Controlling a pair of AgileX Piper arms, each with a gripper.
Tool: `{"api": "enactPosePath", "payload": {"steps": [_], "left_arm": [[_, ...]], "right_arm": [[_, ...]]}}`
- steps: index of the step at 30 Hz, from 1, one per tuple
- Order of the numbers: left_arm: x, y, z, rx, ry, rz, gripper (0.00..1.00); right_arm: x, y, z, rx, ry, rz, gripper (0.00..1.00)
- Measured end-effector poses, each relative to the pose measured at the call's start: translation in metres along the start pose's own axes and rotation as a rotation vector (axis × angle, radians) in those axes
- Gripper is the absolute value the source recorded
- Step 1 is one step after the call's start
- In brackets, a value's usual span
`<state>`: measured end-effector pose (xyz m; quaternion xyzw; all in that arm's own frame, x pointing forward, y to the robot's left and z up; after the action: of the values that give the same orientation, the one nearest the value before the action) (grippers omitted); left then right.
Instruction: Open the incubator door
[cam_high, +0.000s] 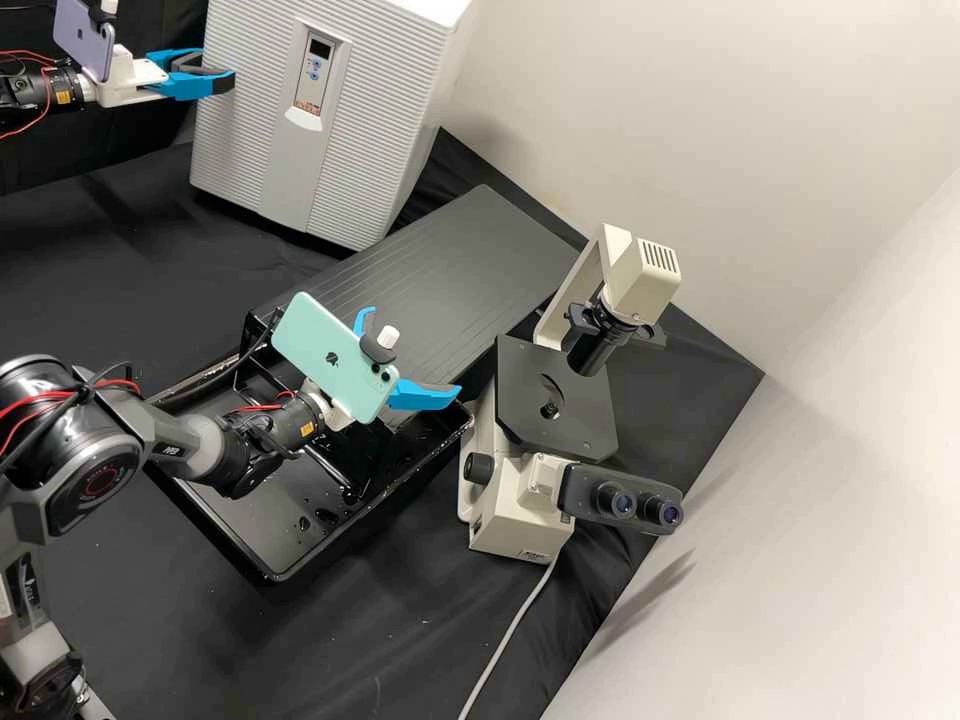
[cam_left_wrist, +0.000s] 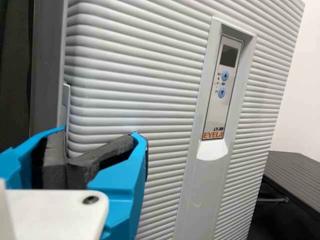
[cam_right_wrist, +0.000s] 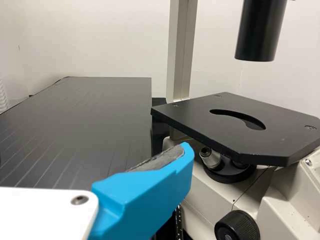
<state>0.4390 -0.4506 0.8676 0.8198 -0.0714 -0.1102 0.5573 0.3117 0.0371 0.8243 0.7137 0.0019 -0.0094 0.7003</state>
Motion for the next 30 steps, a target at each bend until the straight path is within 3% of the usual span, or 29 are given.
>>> {"api": "enactPosePath", "payload": {"steps": [9,16,23,30], "left_arm": [[-0.009,0.000,0.006,0.002,-0.005,-0.014,0.00],[-0.030,0.000,0.021,-0.013,-0.022,-0.028,0.00],[-0.069,-0.006,0.051,-0.009,-0.085,-0.065,0.00],[-0.106,-0.013,0.091,0.043,-0.236,-0.069,0.00]], "right_arm": [[0.000,0.000,0.000,0.000,0.000,0.000,1.00],[0.000,0.000,0.000,0.000,0.000,0.000,1.00],[0.000,0.000,0.000,0.000,0.000,0.000,1.00],[0.000,0.000,0.000,0.000,0.000,0.000,1.00]]}}
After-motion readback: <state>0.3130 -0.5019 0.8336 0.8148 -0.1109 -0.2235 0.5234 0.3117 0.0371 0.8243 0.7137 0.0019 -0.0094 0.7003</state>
